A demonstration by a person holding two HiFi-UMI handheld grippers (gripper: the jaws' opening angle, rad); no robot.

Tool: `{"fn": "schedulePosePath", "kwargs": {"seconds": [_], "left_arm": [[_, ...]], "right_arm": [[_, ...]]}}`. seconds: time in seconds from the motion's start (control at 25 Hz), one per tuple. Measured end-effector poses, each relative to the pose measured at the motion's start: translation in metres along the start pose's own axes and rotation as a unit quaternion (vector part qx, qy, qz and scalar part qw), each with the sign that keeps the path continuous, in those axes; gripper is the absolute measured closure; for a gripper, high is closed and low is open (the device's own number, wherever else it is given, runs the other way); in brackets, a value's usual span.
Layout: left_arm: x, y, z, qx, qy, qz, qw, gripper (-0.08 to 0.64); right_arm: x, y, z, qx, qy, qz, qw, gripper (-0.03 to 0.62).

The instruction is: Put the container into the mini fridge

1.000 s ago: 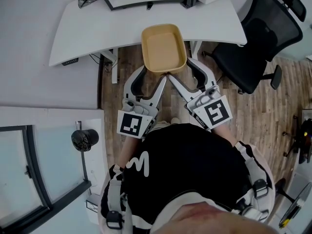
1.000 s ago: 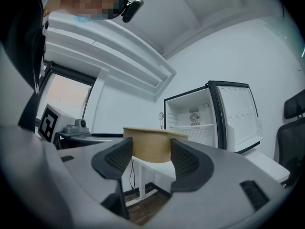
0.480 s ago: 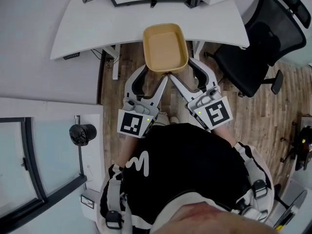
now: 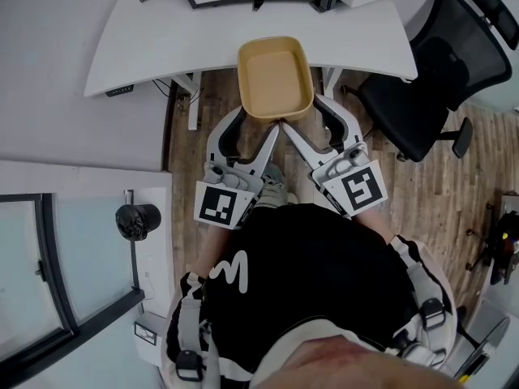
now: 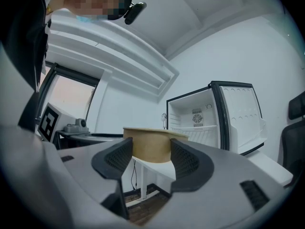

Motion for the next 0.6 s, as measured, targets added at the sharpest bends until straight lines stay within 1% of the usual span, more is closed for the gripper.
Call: {"fn": "schedulePosePath", "kwargs": {"seconds": [0.04,0.12,0.24,0.32,0.4,0.52,0.6], "left_arm": [[0.001,0.0,-0.001,-0.002,0.01,0.004,0.9999,0.33],[0.004,-0.002,0.001,-0.004,0.009,0.006,0.9999,0.33],[0.01,-0.007,0.002,0.0,0.014,0.013,0.9998,0.33],[0.012,-0.013,0.007,0.0,-0.001,0.011,0.9999,0.33],[0.016,-0.018,0.008,0.002,-0.006,0.013,0.9999,0.33],[0.027,-0.025,0.005,0.002,0.011,0.023,0.9997,0.33],[0.033,-0.031,0.008,-0.001,0.008,0.024,0.9997,0.33]], "right_arm": [[0.002,0.0,-0.002,0.001,0.004,-0.002,1.0,0.333],[0.006,0.001,-0.004,0.001,0.013,-0.004,1.0,0.333],[0.01,0.007,-0.002,-0.006,0.014,0.001,1.0,0.333],[0.016,0.008,-0.003,-0.005,0.02,-0.001,1.0,0.333],[0.022,0.011,-0.002,-0.005,0.027,0.0,1.0,0.333],[0.031,0.017,0.0,-0.005,0.031,0.006,1.0,0.333],[0.037,0.023,0.002,-0.009,0.028,0.009,1.0,0.331]]}}
Point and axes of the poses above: the fingertips, and each gripper's own axes: x forward along the fingers, y to its right, z out of its underside, the point moved 2 cm from there along -x, backward along the fingers, and after that the axes turned 15 degrees about y, right-handed, at the moved point
